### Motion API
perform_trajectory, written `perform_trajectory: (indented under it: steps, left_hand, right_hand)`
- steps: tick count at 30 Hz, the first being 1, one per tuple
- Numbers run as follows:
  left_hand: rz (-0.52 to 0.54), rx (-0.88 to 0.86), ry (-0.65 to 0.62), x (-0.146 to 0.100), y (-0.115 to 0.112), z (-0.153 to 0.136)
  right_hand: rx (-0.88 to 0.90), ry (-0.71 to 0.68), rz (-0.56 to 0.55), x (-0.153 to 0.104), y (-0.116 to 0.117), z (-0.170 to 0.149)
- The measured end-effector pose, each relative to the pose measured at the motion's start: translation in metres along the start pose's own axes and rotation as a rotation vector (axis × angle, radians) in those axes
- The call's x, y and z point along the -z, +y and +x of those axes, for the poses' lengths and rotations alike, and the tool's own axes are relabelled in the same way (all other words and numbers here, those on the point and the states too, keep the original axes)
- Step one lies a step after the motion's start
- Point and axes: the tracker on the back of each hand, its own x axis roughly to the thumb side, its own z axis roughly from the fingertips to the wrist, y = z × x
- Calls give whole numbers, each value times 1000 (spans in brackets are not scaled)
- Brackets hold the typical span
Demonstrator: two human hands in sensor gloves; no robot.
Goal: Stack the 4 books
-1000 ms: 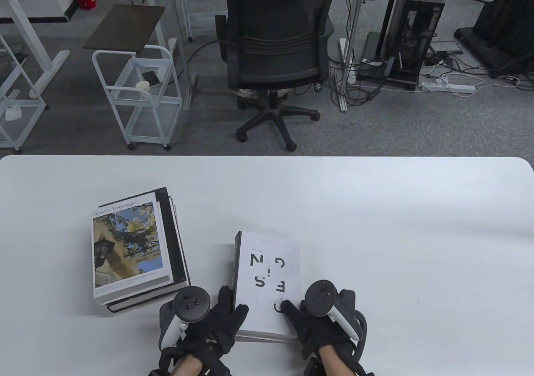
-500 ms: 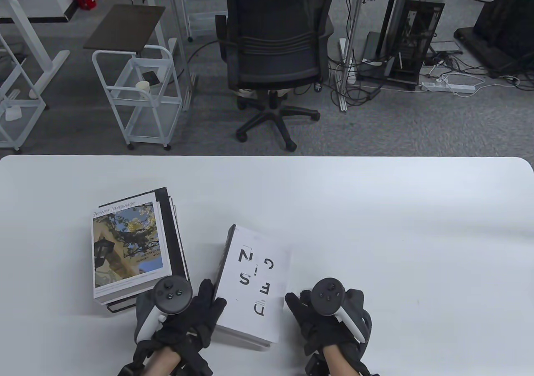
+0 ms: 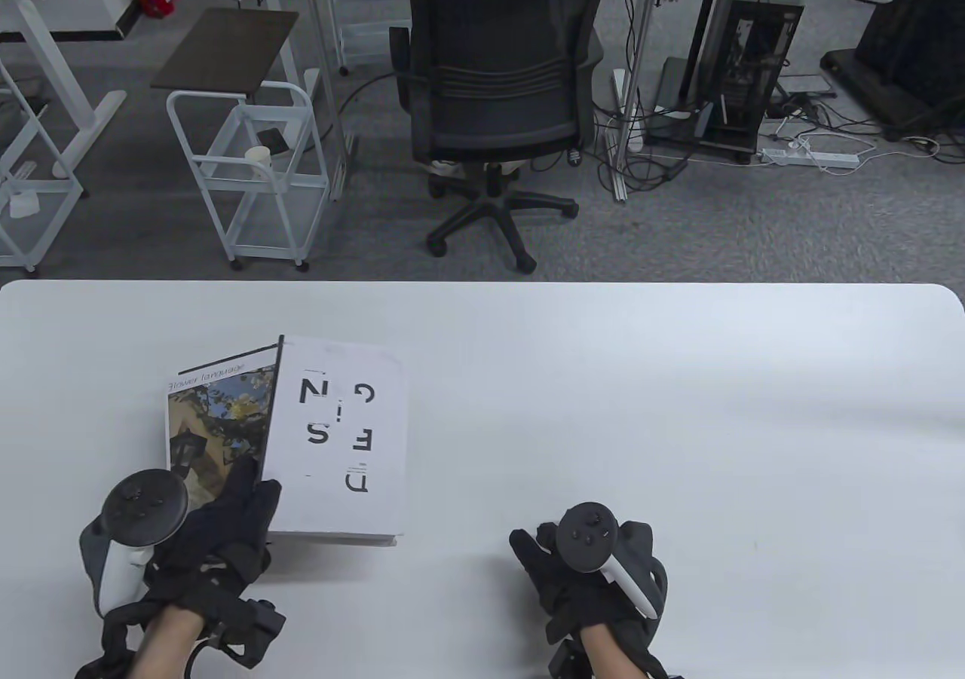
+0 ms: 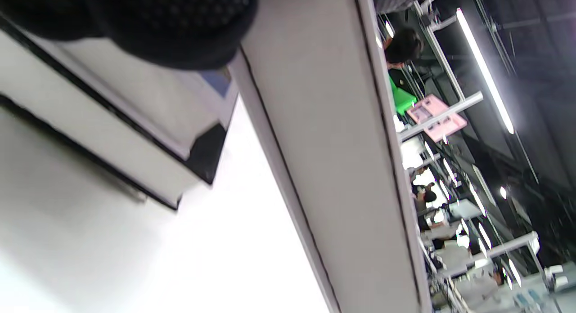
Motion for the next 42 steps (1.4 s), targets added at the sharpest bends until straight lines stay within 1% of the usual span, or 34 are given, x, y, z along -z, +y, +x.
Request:
perform_trajectory:
  steps: [6, 8, 12, 15, 18, 25, 35, 42]
  left_hand:
    - [87, -108, 61, 1, 37, -21]
    - [107, -115, 86, 2, 45, -28]
    - [129, -152, 134, 5, 54, -42]
    - [131, -175, 158, 7, 55, -52]
    - [143, -155, 183, 9, 56, -61]
    - [142, -167, 226, 13, 55, -75]
    - [155, -173, 254, 11, 55, -75]
    - [154, -196, 255, 2, 58, -76]
  right_hand:
    - [8, 0, 4, 0, 0, 0]
    - [10, -1, 7, 0, 0, 0]
    - [12, -3, 10, 1, 0, 0]
    - [12, -1, 8, 1, 0, 0]
    - [15, -2, 13, 1, 0, 0]
    - [19, -3, 17, 1, 0, 0]
    - [21, -8, 15, 1, 0, 0]
    - [20, -15, 11, 2, -1, 0]
